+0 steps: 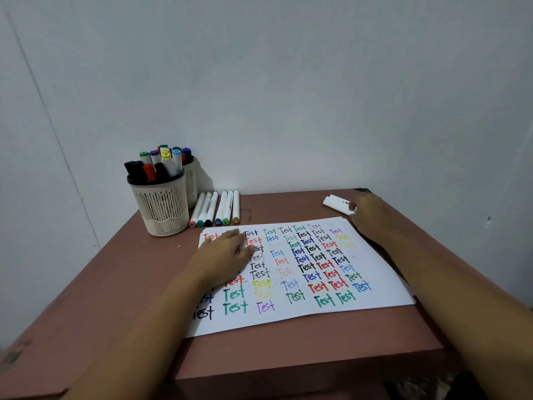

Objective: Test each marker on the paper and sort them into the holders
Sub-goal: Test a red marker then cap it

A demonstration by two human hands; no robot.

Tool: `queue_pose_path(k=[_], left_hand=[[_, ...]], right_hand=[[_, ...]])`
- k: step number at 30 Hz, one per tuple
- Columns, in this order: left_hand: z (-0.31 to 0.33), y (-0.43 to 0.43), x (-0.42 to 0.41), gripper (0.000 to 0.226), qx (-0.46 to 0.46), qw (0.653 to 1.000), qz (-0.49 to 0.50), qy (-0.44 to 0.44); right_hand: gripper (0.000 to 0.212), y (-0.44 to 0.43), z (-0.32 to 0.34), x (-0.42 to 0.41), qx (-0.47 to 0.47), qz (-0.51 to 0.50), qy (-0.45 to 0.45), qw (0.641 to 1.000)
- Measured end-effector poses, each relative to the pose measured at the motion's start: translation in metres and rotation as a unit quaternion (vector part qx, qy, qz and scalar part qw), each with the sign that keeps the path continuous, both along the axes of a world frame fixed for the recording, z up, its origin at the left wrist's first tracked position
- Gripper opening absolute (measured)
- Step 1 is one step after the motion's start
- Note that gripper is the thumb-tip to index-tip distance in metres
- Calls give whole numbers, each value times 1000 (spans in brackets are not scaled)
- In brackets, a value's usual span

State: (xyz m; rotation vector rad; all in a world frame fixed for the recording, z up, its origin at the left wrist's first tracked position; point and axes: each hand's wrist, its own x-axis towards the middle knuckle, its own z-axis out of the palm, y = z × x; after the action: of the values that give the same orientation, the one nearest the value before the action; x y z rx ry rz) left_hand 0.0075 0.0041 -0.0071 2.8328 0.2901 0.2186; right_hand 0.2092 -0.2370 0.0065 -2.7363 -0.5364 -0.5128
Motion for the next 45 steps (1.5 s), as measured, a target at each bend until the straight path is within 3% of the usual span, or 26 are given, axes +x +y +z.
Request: queue_pose_path(k=[7, 12, 16, 22, 25, 32, 36, 38, 41, 45], left_hand=[[-2, 2, 3, 53, -2, 1000, 0, -2], [-3, -1, 3, 53, -7, 1000, 0, 2], [0, -3, 2, 50, 2, 1000, -7, 3], [-1, -3, 2, 42, 6, 1000, -12, -11], [-4, 0, 4, 39, 7, 1000, -13, -23], [-1, -1, 3, 42, 13, 1000, -5, -22], [-2, 1, 1, 42, 3, 999, 1, -36], [-3, 0, 1, 42, -8, 998, 7, -56], [-2, 0, 1, 44, -3, 996, 26, -87], [1, 1, 1, 37, 66, 976, 47, -204]], right_hand=[[29, 4, 7, -1, 3, 15, 12, 1000], [22, 53, 31, -27, 97, 92, 14, 991], [21, 117, 38, -56, 145, 205, 120, 961], [32, 181, 19, -66, 107, 281, 207, 931], [37, 194, 9, -59, 65, 276, 184, 941], [28, 193, 10, -56, 67, 249, 148, 955], [26, 170, 23, -58, 159, 198, 131, 958], [20, 152, 28, -61, 252, 174, 147, 941], [16, 123, 33, -71, 424, 143, 214, 868], [16, 84, 34, -94, 517, 163, 276, 794]])
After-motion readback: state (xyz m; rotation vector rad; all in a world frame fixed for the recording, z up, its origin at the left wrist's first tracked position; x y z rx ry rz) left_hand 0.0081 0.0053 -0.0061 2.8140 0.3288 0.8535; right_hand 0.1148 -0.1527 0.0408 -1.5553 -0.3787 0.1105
